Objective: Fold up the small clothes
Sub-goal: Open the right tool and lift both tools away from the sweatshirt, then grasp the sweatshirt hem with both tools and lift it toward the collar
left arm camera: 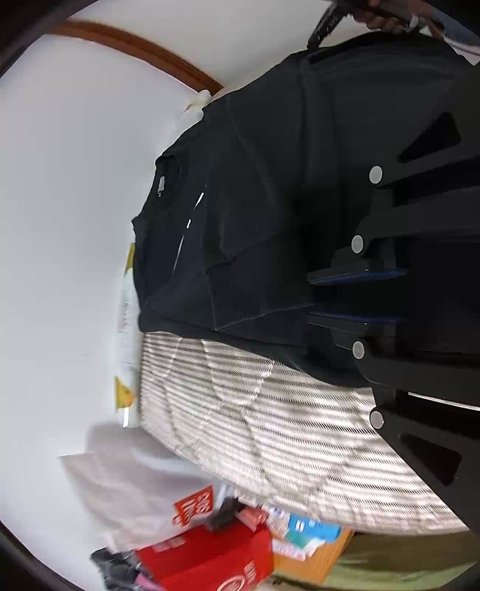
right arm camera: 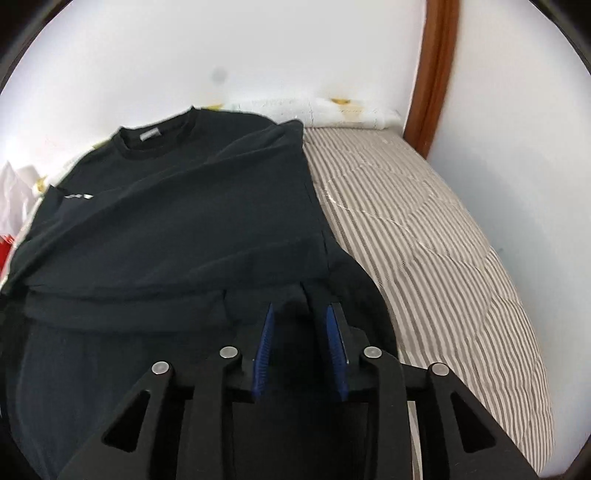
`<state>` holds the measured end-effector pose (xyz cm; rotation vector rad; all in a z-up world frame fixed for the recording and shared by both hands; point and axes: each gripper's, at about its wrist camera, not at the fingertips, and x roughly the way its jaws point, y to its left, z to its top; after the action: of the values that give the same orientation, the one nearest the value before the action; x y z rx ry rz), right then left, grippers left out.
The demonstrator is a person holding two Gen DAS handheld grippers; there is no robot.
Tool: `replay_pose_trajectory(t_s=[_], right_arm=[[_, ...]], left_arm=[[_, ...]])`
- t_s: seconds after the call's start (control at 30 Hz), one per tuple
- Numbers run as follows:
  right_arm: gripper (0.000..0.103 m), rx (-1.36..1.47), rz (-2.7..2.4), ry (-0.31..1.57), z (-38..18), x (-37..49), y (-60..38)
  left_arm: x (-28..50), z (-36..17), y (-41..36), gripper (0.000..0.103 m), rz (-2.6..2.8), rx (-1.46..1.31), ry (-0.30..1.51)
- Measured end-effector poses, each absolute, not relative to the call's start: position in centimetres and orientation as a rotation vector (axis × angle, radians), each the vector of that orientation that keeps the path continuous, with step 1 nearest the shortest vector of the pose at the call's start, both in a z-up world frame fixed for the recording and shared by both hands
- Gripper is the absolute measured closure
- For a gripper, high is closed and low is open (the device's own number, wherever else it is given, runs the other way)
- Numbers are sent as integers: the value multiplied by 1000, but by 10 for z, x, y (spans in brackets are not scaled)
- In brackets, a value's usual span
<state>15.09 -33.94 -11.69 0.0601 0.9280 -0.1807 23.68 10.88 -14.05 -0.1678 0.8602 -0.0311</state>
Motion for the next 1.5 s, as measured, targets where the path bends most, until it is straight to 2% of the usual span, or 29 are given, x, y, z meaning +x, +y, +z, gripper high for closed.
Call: replay_pose_trajectory(t_s=[0.23, 0.43, 0.5, 0.57, 0.67, 0.73, 0.8, 1.0, 1.17, 1.3, 1.4, 1.47, 1.5], right_arm=[[72, 37, -187, 879, -99, 96, -335], [72, 91, -156, 947, -104, 61, -344], [72, 91, -151, 945, -105, 48, -347], [67, 78, -156, 946, -106, 36, -350], [52, 83, -161, 936, -111, 16, -356], [38, 89, -166, 928, -115, 6, -360], [31, 96, -157, 927, -120, -4, -364], [30, 131, -118, 957, -139, -21, -368], [30, 139, -79, 950, -152, -39, -364], [49, 145, -51, 946, -159, -40, -357], [55, 125, -66, 937, -160, -34, -352], [64, 125, -71, 936, -159, -30, -349], [74, 119, -72, 935, -158, -29, -347]], left_arm=[[191, -121, 94, 89, -8, -145, 827], [154, -116, 87, 85, -4, -127, 838], [140, -119, 89, 75, 0, -143, 851], [125, -124, 93, 58, 21, -160, 848], [102, -133, 98, 42, 31, -176, 857], [87, -143, 102, 42, 33, -194, 865], [77, -154, 106, 42, 25, -223, 896], [55, -181, 103, 44, -26, -289, 968], [43, -185, 90, 46, -56, -301, 949], [41, -187, 71, 55, -25, -213, 939], [43, -187, 66, 62, -11, -192, 951], [46, -186, 66, 78, -4, -186, 967], [47, -185, 66, 83, 11, -181, 974]])
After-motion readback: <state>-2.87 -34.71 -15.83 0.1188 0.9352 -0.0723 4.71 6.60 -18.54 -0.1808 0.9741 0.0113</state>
